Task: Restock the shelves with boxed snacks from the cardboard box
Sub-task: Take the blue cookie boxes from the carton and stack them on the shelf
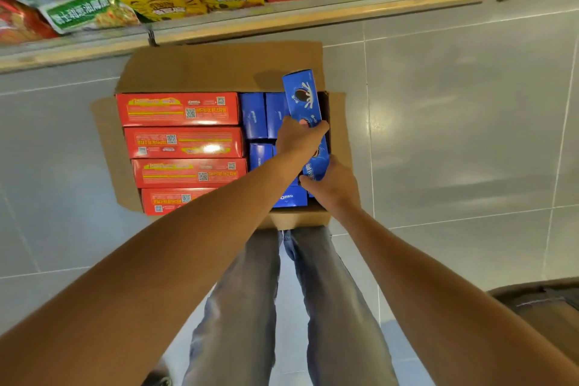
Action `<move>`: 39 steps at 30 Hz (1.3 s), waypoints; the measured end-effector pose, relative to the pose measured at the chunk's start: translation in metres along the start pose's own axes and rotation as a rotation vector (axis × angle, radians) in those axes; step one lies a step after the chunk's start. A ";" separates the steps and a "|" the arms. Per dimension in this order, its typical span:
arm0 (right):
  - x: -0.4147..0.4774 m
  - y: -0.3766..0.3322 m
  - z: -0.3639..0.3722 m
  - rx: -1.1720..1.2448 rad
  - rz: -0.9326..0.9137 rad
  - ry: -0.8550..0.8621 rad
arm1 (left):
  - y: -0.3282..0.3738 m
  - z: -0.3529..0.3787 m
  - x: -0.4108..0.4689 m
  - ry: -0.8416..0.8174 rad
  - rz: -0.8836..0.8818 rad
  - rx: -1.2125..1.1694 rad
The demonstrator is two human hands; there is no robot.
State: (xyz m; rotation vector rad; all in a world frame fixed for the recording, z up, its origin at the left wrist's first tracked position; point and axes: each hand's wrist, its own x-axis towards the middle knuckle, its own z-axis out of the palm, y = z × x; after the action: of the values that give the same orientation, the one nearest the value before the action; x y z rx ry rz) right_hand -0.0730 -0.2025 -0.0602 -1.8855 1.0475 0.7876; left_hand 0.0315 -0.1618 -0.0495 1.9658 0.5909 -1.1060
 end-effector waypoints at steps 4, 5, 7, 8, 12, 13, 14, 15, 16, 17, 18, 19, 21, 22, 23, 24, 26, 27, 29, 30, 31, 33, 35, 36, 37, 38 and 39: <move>-0.028 -0.010 -0.005 0.064 -0.058 -0.056 | 0.004 -0.025 -0.026 -0.057 0.034 0.010; -0.037 -0.014 -0.008 0.100 -0.071 -0.084 | 0.005 -0.033 -0.034 -0.068 0.045 0.016; -0.052 -0.023 -0.016 0.189 -0.069 -0.124 | 0.006 -0.051 -0.050 -0.082 0.052 0.029; -0.058 -0.028 -0.022 0.254 -0.036 -0.138 | 0.007 -0.060 -0.058 -0.094 0.062 0.022; -0.085 -0.055 -0.053 0.443 0.033 -0.142 | 0.015 -0.098 -0.093 -0.184 0.105 0.029; -0.092 -0.062 -0.061 0.441 0.032 -0.145 | 0.019 -0.108 -0.103 -0.190 0.109 0.043; -0.094 -0.064 -0.065 0.457 0.031 -0.149 | 0.025 -0.115 -0.112 -0.199 0.094 0.047; -0.106 -0.074 -0.075 0.486 0.037 -0.169 | 0.032 -0.125 -0.123 -0.210 0.083 0.046; -0.111 -0.080 -0.080 0.541 0.047 -0.200 | 0.038 -0.132 -0.132 -0.228 0.079 0.033; -0.121 -0.091 -0.090 0.592 0.046 -0.238 | 0.046 -0.140 -0.141 -0.249 0.094 0.018; -0.127 -0.099 -0.096 0.669 0.047 -0.263 | 0.054 -0.149 -0.151 -0.268 0.109 0.007; -0.142 -0.110 -0.106 0.751 0.022 -0.294 | 0.063 -0.159 -0.164 -0.294 0.134 0.007; -0.164 -0.129 -0.122 0.855 -0.052 -0.386 | 0.079 -0.178 -0.189 -0.359 0.172 0.008; -0.178 -0.143 -0.132 0.875 -0.101 -0.419 | 0.091 -0.190 -0.204 -0.379 0.195 0.017; -0.189 -0.153 -0.141 0.883 -0.150 -0.455 | 0.098 -0.199 -0.215 -0.402 0.219 0.022; -0.202 -0.168 -0.151 0.907 -0.193 -0.477 | 0.108 -0.210 -0.229 -0.406 0.239 0.021; -0.228 -0.194 -0.169 0.925 -0.286 -0.491 | 0.126 -0.230 -0.254 -0.459 0.259 0.051; -0.238 -0.206 -0.176 0.924 -0.330 -0.483 | 0.134 -0.240 -0.266 -0.503 0.277 0.076; -0.259 -0.228 -0.193 0.924 -0.385 -0.460 | 0.149 -0.261 -0.289 -0.538 0.315 0.082; -0.276 -0.242 -0.204 0.917 -0.409 -0.435 | 0.160 -0.273 -0.307 -0.528 0.355 0.087; -0.287 -0.252 -0.213 0.887 -0.434 -0.422 | 0.169 -0.284 -0.324 -0.522 0.392 0.095; -0.310 -0.273 -0.232 0.833 -0.455 -0.385 | 0.189 -0.302 -0.356 -0.486 0.450 0.124; -0.338 -0.292 -0.255 0.800 -0.515 -0.353 | 0.210 -0.317 -0.387 -0.461 0.515 0.167; -0.356 -0.302 -0.270 0.774 -0.551 -0.333 | 0.222 -0.325 -0.409 -0.435 0.556 0.195; -0.373 -0.311 -0.283 0.747 -0.582 -0.314 | 0.232 -0.332 -0.428 -0.409 0.592 0.219; -0.389 -0.320 -0.298 0.741 -0.612 -0.290 | 0.243 -0.339 -0.448 -0.368 0.627 0.248; -0.400 -0.327 -0.311 0.740 -0.640 -0.272 | 0.252 -0.344 -0.462 -0.318 0.660 0.278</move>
State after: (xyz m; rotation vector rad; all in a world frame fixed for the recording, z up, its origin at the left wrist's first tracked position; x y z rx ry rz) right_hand 0.0708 -0.2242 0.5254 -1.2907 0.4146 0.2114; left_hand 0.1423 -0.0365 0.5567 1.9341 -0.3830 -1.0649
